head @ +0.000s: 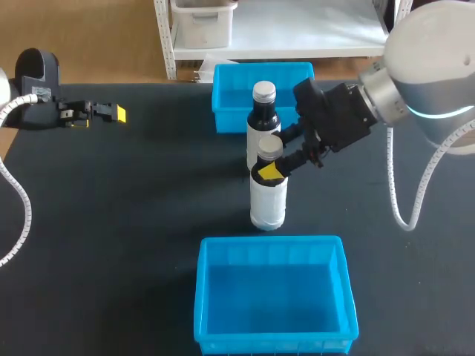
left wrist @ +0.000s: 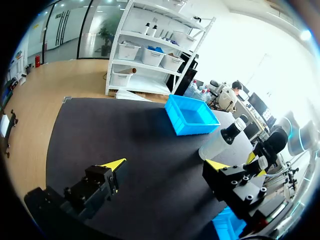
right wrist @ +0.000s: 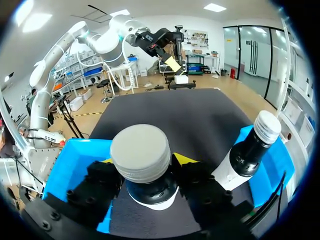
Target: Pick up the bottle, and place it in the far bin if it is heavy, or in the near bin if it is light.
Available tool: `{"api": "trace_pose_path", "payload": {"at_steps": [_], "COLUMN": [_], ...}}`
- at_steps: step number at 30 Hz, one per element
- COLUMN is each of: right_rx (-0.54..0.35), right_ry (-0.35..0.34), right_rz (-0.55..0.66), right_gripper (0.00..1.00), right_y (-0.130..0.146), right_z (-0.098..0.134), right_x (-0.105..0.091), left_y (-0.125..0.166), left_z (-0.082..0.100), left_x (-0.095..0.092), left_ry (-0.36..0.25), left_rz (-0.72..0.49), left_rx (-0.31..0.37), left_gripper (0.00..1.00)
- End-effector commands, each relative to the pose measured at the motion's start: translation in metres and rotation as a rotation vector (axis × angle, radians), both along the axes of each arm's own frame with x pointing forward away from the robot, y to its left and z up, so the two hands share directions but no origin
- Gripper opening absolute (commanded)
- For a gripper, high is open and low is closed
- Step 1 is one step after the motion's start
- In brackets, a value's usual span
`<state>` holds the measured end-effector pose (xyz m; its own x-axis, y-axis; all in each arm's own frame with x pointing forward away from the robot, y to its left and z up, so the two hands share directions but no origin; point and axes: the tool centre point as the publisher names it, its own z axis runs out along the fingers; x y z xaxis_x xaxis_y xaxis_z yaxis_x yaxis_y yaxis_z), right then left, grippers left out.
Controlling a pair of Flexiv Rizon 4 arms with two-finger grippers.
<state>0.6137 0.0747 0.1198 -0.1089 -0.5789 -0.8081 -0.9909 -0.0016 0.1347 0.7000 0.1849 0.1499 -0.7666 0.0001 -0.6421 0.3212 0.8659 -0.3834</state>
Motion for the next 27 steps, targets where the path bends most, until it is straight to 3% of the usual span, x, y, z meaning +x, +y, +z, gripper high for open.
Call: {"api": "trace_pose_path", "payload": {"at_steps": [1,4,7,9,10,27], "right_rx": [-0.002,-0.001,0.001,0.002,0.003,0.019], "right_ry": [0.001,0.002,0.003,0.002,0.000,-0.071], "right_rz": [0.001,0.000,-0.004,-0.005,-0.006,-0.056], "right_gripper": [0.49,0.49,0.38,0.16,0.00,0.00], "right_y": [0.001,0.001,0.000,0.000,0.000,-0.023], "right_z": [-0.002,-0.002,-0.002,-0.002,-0.001,0.047], "right_x": [0.000,0.000,0.000,0.000,0.000,0.007], "left_y": [0.000,0.000,0.000,0.000,0.000,0.000], "left_z": [0.000,0.000,0.000,0.000,0.000,0.000], "left_x": [0.000,0.000,0.000,0.000,0.000,0.000], "left_ry": [0.000,0.000,0.000,0.000,0.000,0.000], "left_rz": [0.000,0.000,0.000,0.000,0.000,0.000], "left_rx": [0.000,0.000,0.000,0.000,0.000,0.000], "left_gripper": [1.00,1.00,1.00,1.00,1.00,1.00]}}
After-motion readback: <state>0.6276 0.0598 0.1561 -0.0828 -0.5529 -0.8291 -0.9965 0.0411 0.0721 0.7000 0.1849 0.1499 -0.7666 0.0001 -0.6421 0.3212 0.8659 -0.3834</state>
